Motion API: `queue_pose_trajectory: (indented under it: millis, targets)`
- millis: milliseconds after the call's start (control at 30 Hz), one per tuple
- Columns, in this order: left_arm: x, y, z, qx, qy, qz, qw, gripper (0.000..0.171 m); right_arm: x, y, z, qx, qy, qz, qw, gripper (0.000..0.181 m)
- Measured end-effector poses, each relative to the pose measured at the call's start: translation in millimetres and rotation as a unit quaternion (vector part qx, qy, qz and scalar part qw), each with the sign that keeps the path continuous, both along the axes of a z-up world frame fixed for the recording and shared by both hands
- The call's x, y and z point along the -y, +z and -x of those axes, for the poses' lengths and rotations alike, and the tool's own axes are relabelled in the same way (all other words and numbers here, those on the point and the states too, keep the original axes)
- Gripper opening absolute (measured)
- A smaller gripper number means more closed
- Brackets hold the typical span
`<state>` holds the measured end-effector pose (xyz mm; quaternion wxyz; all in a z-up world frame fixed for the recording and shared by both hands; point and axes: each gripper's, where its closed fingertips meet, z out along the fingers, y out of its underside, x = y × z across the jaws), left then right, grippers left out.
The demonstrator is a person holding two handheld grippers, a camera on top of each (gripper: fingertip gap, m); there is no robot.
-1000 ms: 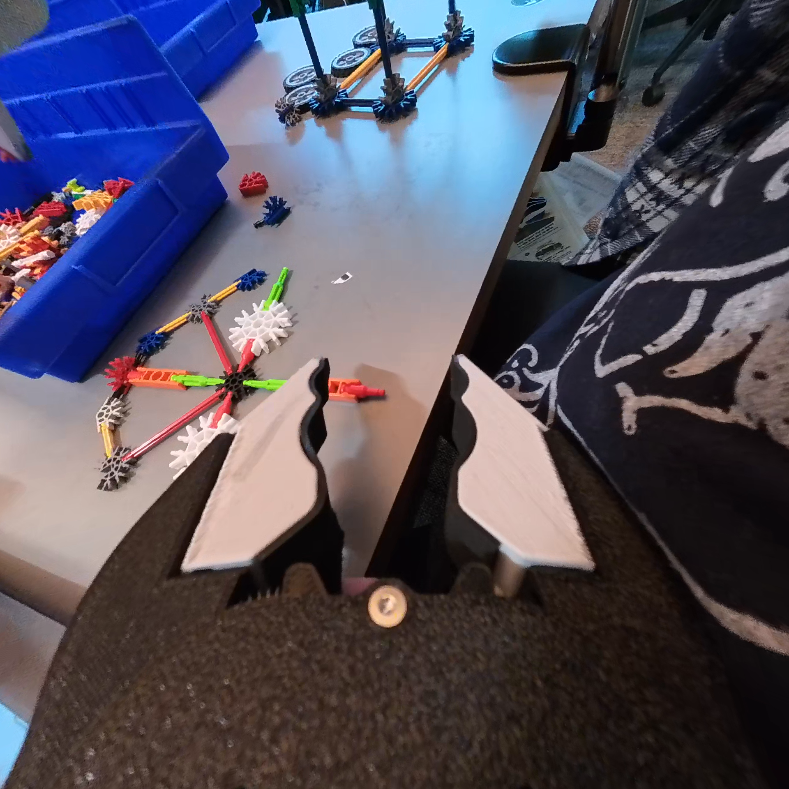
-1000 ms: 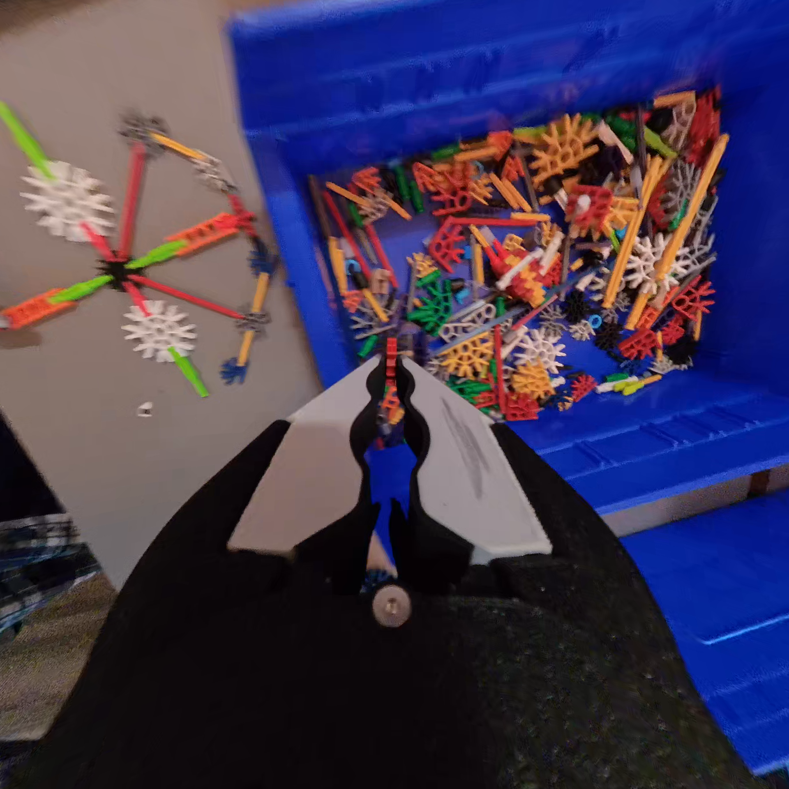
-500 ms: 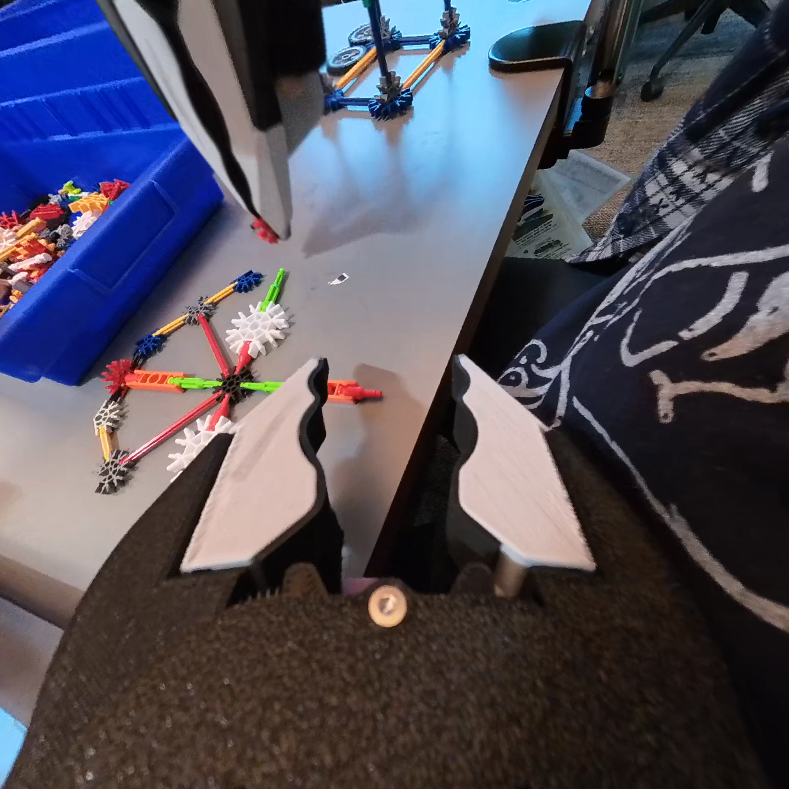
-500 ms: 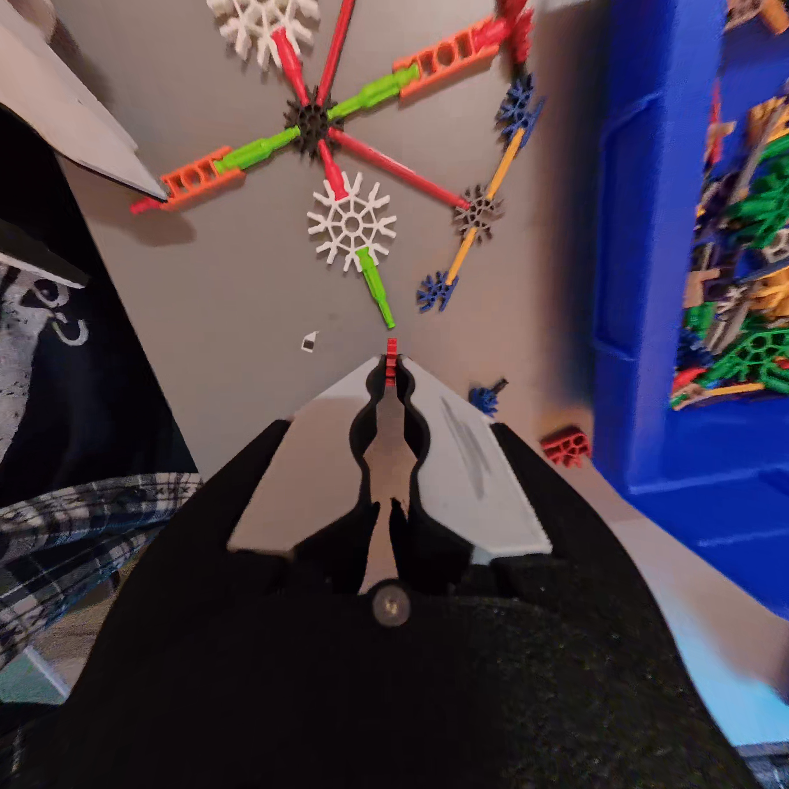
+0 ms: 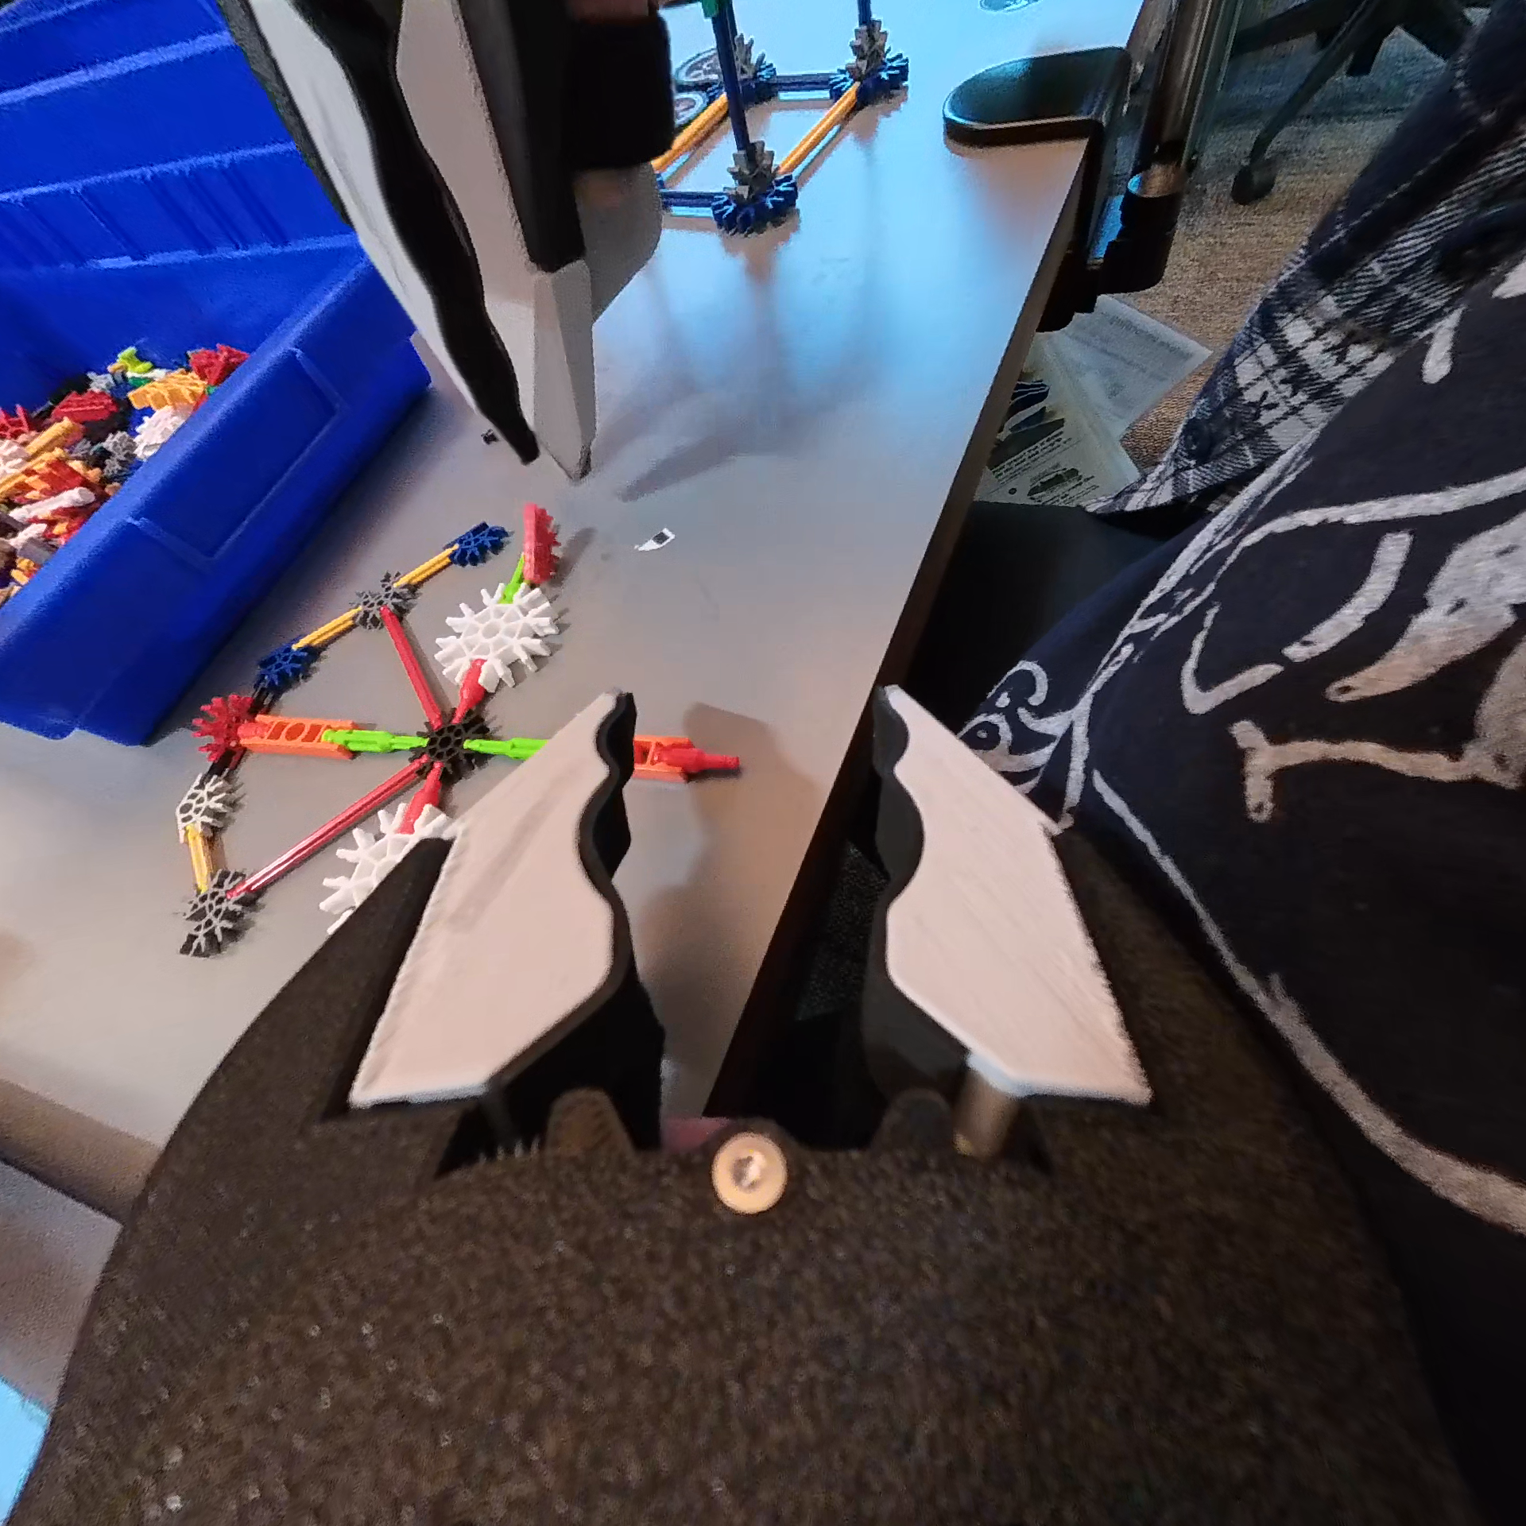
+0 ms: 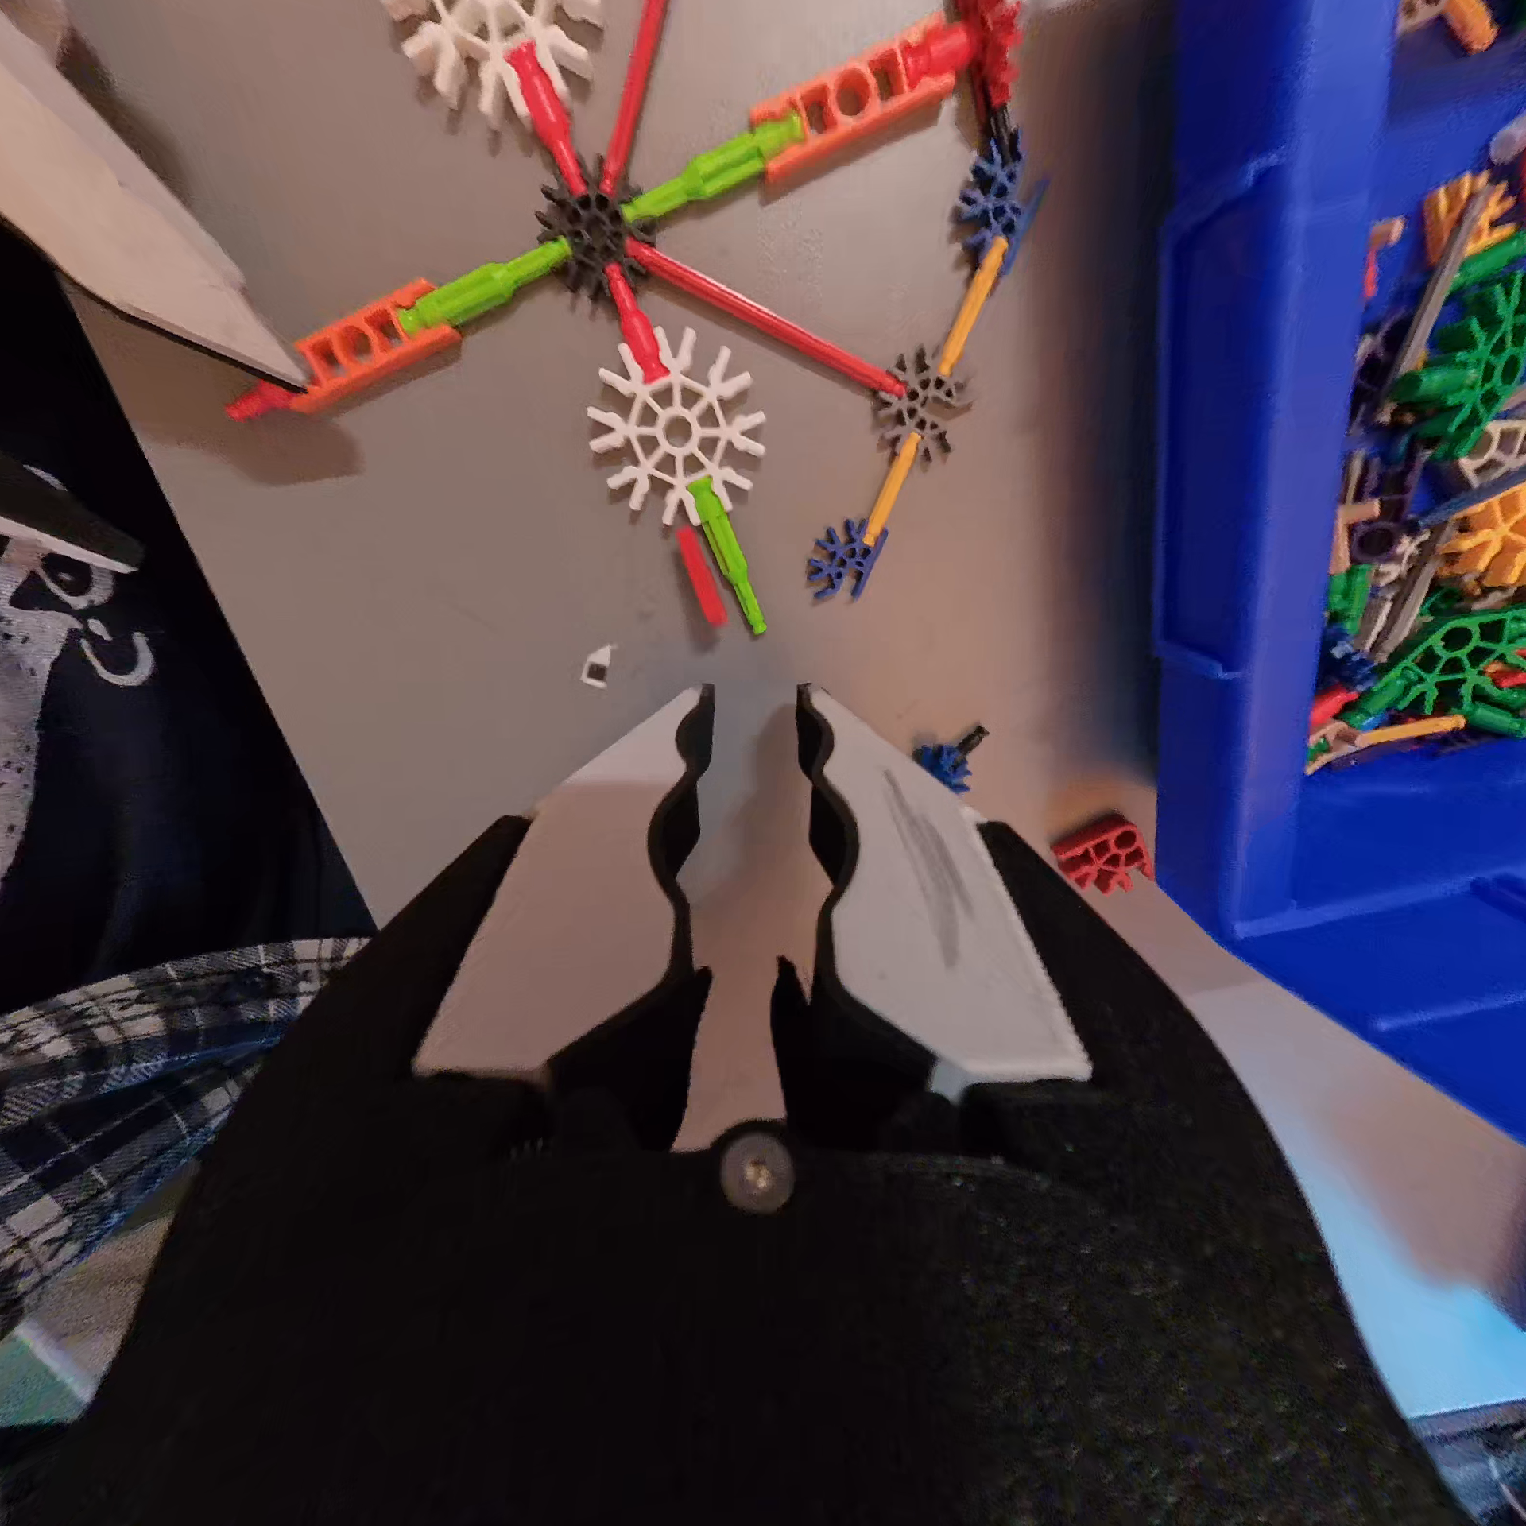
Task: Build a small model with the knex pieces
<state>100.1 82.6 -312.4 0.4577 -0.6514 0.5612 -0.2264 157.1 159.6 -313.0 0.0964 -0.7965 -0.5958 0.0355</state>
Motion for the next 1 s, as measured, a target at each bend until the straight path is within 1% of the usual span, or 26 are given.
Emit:
queue_pose_trajectory:
  millis: [33, 167, 300, 367, 433, 500, 567, 733, 867, 1000]
  targets:
    - [0, 0, 0, 0.000, -0.001, 0.000, 1.000, 0.057, 2, 2, 4, -0.006, 0.006, -0.006, 1.000, 0.019]
    - [0, 0, 1, 0.001, -0.002, 0.000, 1.000, 0.057, 7, 7, 22, -0.033, 0.025, -0.032, 0.999, 0.019]
    - [0, 1, 1, 0.002, -0.002, -0.001, 1.000, 0.057, 5, -5, 14, -0.014, 0.012, -0.040, 0.999, 0.016]
    - [0, 1, 2, 0.002, -0.002, -0.003, 1.000, 0.057, 6, -8, 14, -0.020, 0.008, -0.038, 0.999, 0.015]
    - [0, 1, 2, 0.002, -0.002, -0.003, 1.000, 0.057, 5, -10, 17, -0.032, 0.002, -0.040, 0.999, 0.003]
    - [0, 1, 2, 0.001, -0.002, -0.003, 1.000, 0.057, 3, -11, 16, -0.044, -0.010, -0.042, 0.998, 0.003]
    - [0, 1, 2, -0.002, -0.002, -0.004, 1.000, 0.058, 6, -10, 16, -0.065, -0.030, -0.023, 0.997, 0.003]
    - [1, 3, 1, -0.005, -0.004, -0.007, 1.000, 0.060, 9, -4, 7, -0.120, -0.101, 0.013, 0.988, 0.003]
    - [3, 12, -2, 0.004, -0.008, -0.016, 1.000, 0.059, 11, -13, -5, -0.110, -0.119, 0.017, 0.987, 0.004]
    - [-1, 19, -3, 0.003, -0.004, -0.034, 0.999, 0.059, 8, -12, -4, -0.116, -0.126, 0.004, 0.985, 0.011]
